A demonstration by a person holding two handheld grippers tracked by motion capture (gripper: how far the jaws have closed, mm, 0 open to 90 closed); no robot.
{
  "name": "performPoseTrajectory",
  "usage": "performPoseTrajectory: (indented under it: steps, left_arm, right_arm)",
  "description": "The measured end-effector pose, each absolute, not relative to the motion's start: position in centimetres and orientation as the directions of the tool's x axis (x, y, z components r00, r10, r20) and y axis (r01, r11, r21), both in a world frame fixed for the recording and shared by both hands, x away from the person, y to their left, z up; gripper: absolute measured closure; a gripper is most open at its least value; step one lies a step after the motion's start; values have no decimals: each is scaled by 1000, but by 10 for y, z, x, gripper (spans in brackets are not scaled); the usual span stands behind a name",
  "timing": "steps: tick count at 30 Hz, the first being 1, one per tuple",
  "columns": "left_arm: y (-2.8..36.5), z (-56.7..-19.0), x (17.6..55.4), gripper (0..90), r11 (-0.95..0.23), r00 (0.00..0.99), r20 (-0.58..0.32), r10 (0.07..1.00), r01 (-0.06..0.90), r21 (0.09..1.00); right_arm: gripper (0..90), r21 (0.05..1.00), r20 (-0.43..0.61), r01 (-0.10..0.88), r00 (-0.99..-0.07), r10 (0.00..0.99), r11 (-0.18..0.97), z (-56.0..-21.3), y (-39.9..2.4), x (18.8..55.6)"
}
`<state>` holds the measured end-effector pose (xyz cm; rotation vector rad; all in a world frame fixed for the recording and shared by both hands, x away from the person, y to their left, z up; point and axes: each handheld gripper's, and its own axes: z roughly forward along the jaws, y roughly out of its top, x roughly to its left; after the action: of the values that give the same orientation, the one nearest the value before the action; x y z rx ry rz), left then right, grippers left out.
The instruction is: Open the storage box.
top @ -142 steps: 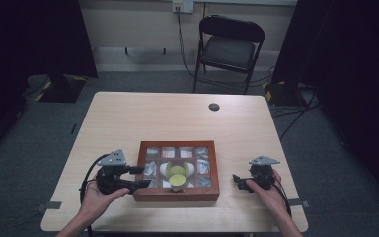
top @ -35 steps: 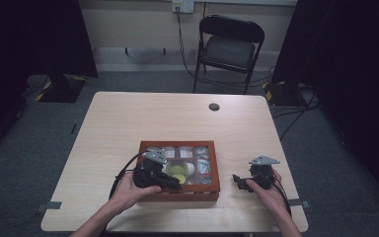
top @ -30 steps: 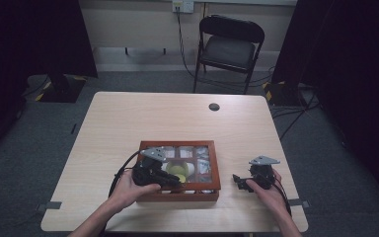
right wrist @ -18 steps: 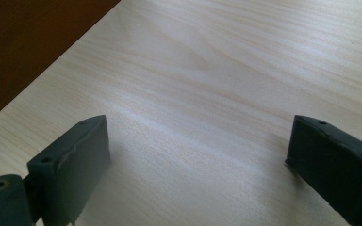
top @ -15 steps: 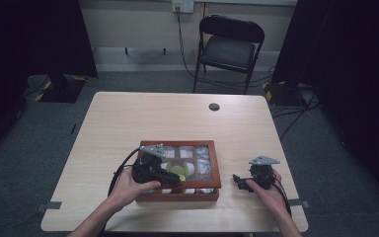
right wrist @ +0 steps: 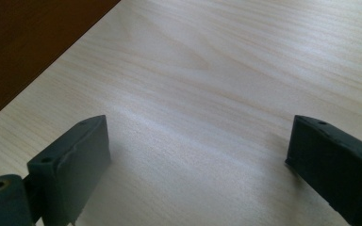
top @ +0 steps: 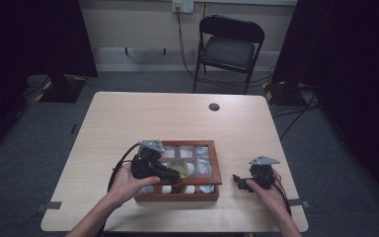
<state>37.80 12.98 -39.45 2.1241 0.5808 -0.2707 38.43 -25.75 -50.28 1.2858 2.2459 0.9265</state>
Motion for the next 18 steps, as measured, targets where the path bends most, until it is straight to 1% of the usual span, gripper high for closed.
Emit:
performPoseTrajectory:
  steps: [18]
  left_arm:
    - [130,-379,389,810,-487,839,-440,320,544,683]
  right_arm:
    - [58,709,-10,606,-503,864,361,-503,-258,384]
